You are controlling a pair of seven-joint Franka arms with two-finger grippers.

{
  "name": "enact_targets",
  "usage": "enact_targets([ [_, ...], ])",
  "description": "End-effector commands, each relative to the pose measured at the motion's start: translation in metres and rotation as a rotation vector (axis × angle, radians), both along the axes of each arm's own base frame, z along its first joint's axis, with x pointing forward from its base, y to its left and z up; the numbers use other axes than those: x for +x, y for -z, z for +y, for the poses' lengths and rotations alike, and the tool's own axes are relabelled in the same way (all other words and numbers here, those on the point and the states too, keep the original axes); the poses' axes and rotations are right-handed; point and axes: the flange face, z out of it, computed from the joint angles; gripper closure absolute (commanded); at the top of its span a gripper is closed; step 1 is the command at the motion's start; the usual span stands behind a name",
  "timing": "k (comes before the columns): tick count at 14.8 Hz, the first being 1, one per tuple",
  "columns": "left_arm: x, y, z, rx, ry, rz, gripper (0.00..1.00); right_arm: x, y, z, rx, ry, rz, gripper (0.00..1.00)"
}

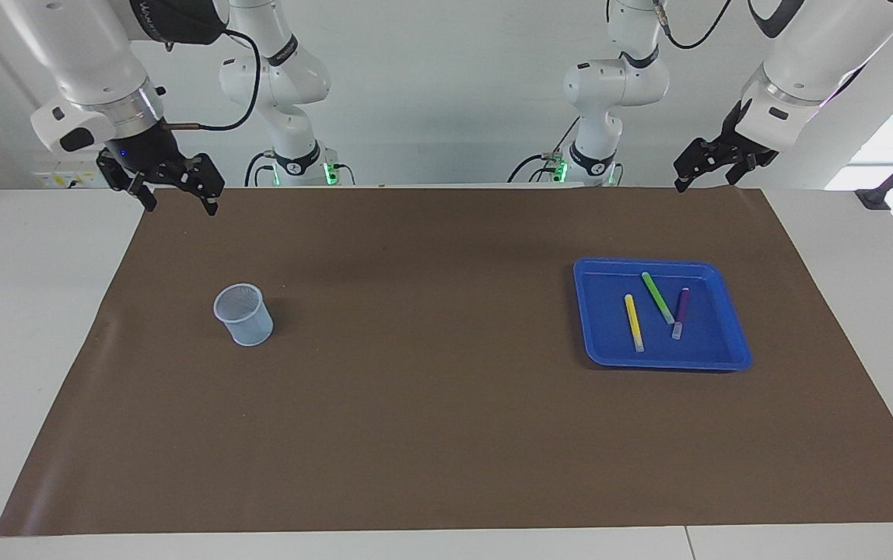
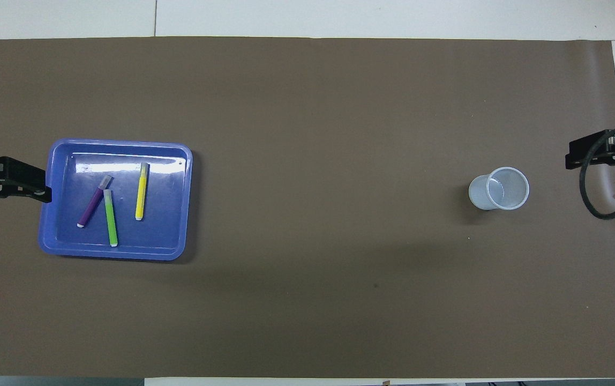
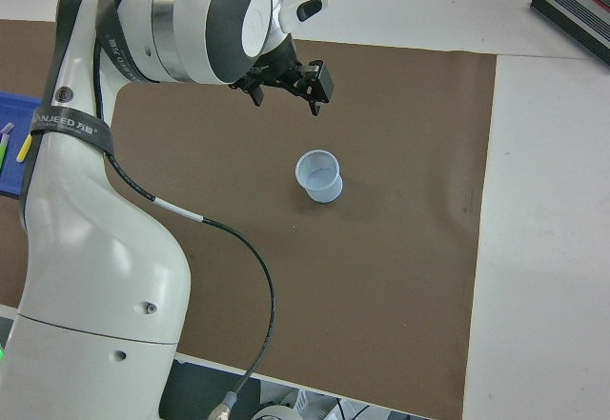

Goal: Right arm passes pens to left for tray arrangement

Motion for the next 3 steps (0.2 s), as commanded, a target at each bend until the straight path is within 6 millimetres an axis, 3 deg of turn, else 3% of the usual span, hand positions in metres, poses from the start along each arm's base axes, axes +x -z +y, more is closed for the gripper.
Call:
enact_targets([
  [1, -0.0070, -0.0061, -0.0006, -0.011, 0.010, -0.023, 0.00, -0.0047, -0.0005, -0.0034, 0.013, -0.020, 0.006, 0.00],
  [3, -0.0065, -0.0050, -0.0008, -0.013, 0.010, -0.024, 0.00, -0.0046, -0.0005, -0.0025, 0.013, -0.022, 0.006, 0.00],
])
